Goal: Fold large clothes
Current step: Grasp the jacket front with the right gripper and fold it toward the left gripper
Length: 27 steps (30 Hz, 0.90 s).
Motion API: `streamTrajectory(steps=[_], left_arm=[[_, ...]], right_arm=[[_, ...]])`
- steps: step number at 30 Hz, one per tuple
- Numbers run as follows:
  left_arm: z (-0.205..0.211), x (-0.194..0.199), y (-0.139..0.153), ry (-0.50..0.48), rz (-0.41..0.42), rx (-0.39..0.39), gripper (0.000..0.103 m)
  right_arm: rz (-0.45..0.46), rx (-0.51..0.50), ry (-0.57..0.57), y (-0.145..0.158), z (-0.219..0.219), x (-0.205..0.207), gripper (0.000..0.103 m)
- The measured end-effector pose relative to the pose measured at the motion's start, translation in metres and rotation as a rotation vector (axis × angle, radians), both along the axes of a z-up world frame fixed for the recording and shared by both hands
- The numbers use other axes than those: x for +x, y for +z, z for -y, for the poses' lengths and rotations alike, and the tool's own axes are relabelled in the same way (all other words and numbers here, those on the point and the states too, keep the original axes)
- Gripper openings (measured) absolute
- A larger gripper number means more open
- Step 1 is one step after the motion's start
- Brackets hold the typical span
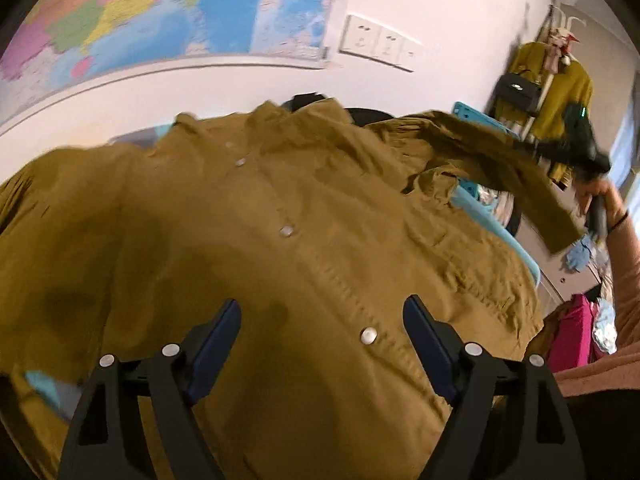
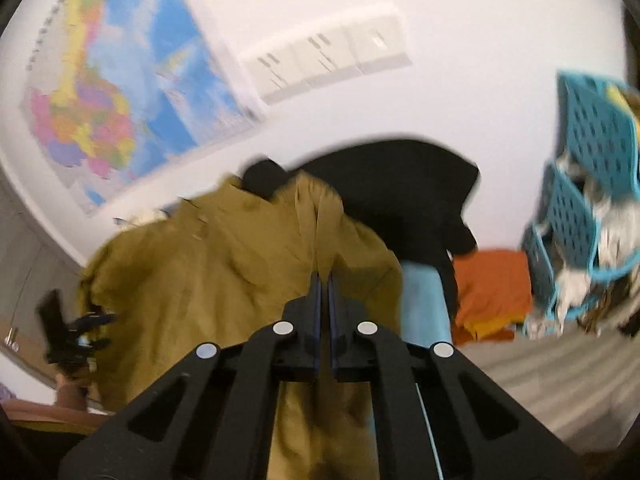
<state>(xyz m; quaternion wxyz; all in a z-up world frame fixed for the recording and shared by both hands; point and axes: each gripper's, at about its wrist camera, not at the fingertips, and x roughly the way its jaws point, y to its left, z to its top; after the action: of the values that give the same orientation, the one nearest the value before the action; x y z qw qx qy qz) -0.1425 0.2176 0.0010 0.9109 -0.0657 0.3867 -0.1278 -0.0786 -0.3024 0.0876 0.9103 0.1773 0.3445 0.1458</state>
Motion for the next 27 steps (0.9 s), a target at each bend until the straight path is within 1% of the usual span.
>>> streamTrajectory(steps=[3,5,7,9,11,12,14,16,19,22,23,24,25,26,27], left_arm=[[0.005,0.011,0.005,-0.05,0.02,-0.027,0.081],[0.008,0.018,0.007,-0.077,0.029,-0.046,0.082],[0.01,0.022,0.009,-0.102,0.04,-0.065,0.082],[0.01,0.025,0.009,-0.123,0.048,-0.079,0.082],[0.008,0.027,0.009,-0.137,0.053,-0.098,0.082],[0.006,0.028,0.01,-0.138,0.053,-0.109,0.082],[-0.003,0.027,0.01,-0.142,0.055,-0.151,0.082],[-0.013,0.024,0.011,-0.126,0.059,-0.173,0.082],[-0.035,0.015,0.01,-0.067,0.061,-0.211,0.083],[-0.062,0.005,0.006,-0.012,0.05,-0.263,0.083],[-0.068,0.003,0.005,0.003,0.045,-0.267,0.083],[-0.071,0.002,0.004,0.008,0.04,-0.268,0.084],[-0.072,0.001,0.003,0.008,0.032,-0.266,0.084],[-0.071,0.002,0.001,0.001,0.023,-0.261,0.084],[-0.068,0.004,-0.002,-0.002,0.009,-0.248,0.086]], right_arm=[[0.04,-0.041,0.089,0.044,-0.032,-0.006,0.003],[0.06,-0.065,0.163,0.059,-0.061,-0.009,0.003],[0.068,-0.054,0.26,0.068,-0.1,-0.011,0.003],[0.066,-0.056,0.341,0.066,-0.137,-0.009,0.003],[0.058,-0.042,0.441,0.059,-0.181,-0.002,0.003],[0.055,-0.038,0.469,0.055,-0.195,0.001,0.003],[0.042,0.005,0.556,0.041,-0.232,0.014,0.003],[0.022,0.03,0.618,0.028,-0.261,0.03,0.003],[-0.014,0.108,0.649,0.003,-0.294,0.063,0.003],[-0.047,0.142,0.62,-0.028,-0.315,0.095,0.003],[-0.082,0.155,0.596,-0.042,-0.32,0.105,0.005],[-0.097,0.153,0.585,-0.049,-0.321,0.109,0.007],[-0.12,0.132,0.585,-0.06,-0.325,0.115,0.016],[-0.147,0.115,0.59,-0.069,-0.328,0.119,0.025],[-0.161,0.106,0.589,-0.073,-0.325,0.121,0.041]])
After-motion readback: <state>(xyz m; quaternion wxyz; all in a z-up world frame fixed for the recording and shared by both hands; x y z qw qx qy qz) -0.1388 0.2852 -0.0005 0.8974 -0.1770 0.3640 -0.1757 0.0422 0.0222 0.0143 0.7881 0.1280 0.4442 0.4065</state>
